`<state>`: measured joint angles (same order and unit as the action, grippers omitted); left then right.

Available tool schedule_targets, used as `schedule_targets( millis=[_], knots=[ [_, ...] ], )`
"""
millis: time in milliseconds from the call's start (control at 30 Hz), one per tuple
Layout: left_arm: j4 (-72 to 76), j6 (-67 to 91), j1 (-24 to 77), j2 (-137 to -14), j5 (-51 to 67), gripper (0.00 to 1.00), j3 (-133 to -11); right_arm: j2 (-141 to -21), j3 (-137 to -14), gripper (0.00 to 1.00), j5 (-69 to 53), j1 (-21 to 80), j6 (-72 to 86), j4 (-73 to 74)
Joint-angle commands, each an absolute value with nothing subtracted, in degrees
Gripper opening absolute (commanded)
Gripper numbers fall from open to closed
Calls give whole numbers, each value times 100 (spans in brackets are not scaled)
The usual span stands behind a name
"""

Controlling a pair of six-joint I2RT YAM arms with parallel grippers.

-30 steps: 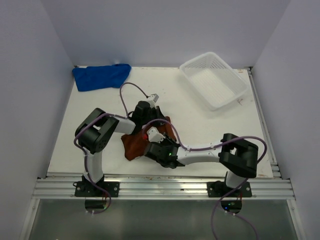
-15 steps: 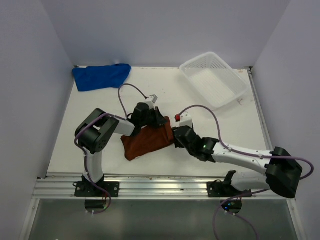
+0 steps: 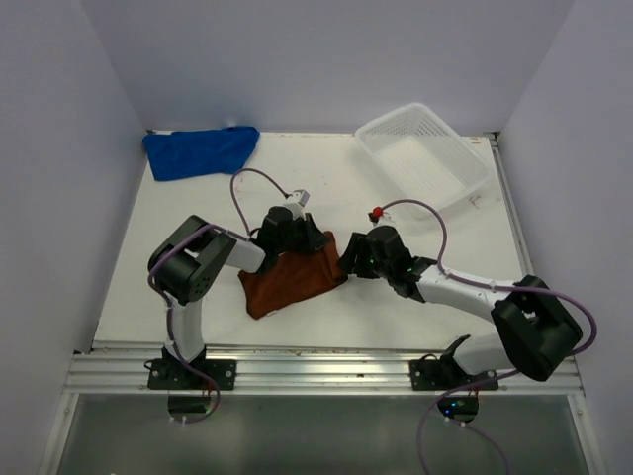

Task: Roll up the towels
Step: Roll the towel

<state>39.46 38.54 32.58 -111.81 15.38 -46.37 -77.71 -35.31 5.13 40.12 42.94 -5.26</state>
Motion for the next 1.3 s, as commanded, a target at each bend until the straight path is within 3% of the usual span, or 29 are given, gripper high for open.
schedule_targets(
  millis=[0, 400, 800, 1000, 1100, 1133, 1267],
  knots=[
    [3973, 3788, 3199, -11021, 1362, 0, -4474, -8033, -3410, 55, 26, 3911, 4684, -1089],
    [3946, 3762, 3199, -10951, 1327, 0, -4421, -8358, -3278, 55, -264, 3885, 4623, -1354],
    [3973, 3788, 3199, -10881, 1257, 0, -4351, -8868, -3173, 48, -474, 3893, 4658, -1573],
    [3981, 3806, 3199, -10872, 1248, 0, -4342, -8851, -3015, 32, -457, 3902, 4597, -1538],
    [3964, 3806, 3199, -10855, 1222, 0, -4342, -8851, -2997, 20, -440, 3894, 4535, -1503],
    [3955, 3806, 3199, -10846, 1222, 0, -4350, -8859, -2997, 10, -413, 3894, 4474, -1494],
    [3693, 3779, 3191, -10767, 1169, 0, -4447, -8763, -3067, 0, -255, 3894, 4255, -1345]
  ],
)
